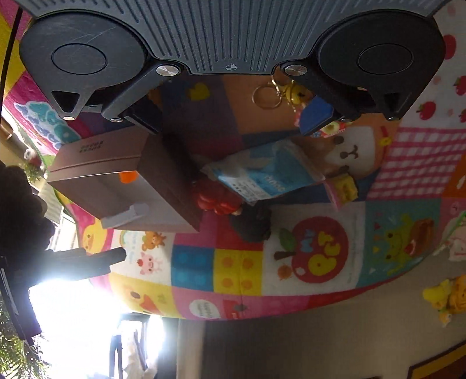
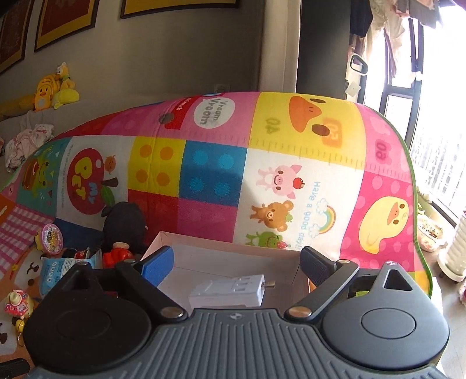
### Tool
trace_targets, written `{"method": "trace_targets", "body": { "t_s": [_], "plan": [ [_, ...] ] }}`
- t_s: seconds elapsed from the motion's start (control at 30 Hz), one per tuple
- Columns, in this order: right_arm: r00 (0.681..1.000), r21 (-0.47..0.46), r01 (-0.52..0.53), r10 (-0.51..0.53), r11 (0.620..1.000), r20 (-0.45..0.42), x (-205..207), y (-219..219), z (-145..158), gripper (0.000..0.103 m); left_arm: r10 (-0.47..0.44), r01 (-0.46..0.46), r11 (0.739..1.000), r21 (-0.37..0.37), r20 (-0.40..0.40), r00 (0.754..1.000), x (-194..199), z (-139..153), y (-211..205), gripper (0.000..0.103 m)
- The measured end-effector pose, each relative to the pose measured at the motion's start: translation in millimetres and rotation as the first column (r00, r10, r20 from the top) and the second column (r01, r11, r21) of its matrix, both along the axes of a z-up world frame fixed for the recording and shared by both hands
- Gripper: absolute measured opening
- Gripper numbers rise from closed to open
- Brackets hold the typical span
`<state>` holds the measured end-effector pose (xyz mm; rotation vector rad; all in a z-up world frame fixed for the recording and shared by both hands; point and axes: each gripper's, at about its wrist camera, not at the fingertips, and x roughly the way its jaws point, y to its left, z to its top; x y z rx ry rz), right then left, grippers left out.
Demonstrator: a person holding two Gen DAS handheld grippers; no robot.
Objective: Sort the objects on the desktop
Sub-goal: 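Move the right gripper to the blue-and-white packet and grasp it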
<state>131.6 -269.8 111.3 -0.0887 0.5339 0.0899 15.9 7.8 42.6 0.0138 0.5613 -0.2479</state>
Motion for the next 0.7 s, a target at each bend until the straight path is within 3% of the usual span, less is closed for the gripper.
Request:
{"method": "trace_targets", "body": {
  "t_s": [0.07, 0.17, 0.33, 0.43, 0.57, 0.6, 0.7],
  "plan": [
    [1.000, -0.006, 0.004, -0.004, 1.000, -0.012, -8, 1, -6, 0.095, 0.045, -0.045, 0.999, 0.011, -0.018, 0.999, 2, -7, 13, 0.103],
    [1.000, -0.102, -0.009, 0.009, 0.995, 0.001, -29, 15, -17, 0.096, 0.109, -0.109, 0.994, 0.004, -0.060, 0.992, 10, -21, 29, 0.103],
    [0.987, -0.158, -0.158, 0.157, 0.975, -0.014, -57, 56, -23, 0.096, 0.152, -0.155, 0.988, -0.025, -0.090, 0.984, 16, -29, 42, 0.103],
    [0.968, -0.136, -0.251, 0.248, 0.958, -0.039, -57, 88, -24, 0.095, 0.195, -0.196, 0.980, -0.016, -0.063, 0.979, 14, -28, 47, 0.103],
    [0.940, -0.071, -0.333, 0.325, 0.940, -0.104, -41, 131, -30, 0.084, 0.296, -0.296, 0.955, 0.002, -0.047, 0.954, 14, -27, 63, 0.103],
    [0.934, -0.051, -0.343, 0.335, 0.938, -0.122, -34, 141, -32, 0.078, 0.317, -0.318, 0.948, -0.008, -0.052, 0.947, 14, -27, 69, 0.103],
    [0.923, 0.022, -0.343, 0.341, 0.939, -0.177, -5, 167, -32, 0.074, 0.335, -0.341, 0.937, -0.075, -0.089, 0.938, 15, -29, 84, 0.103]
  ]
}}
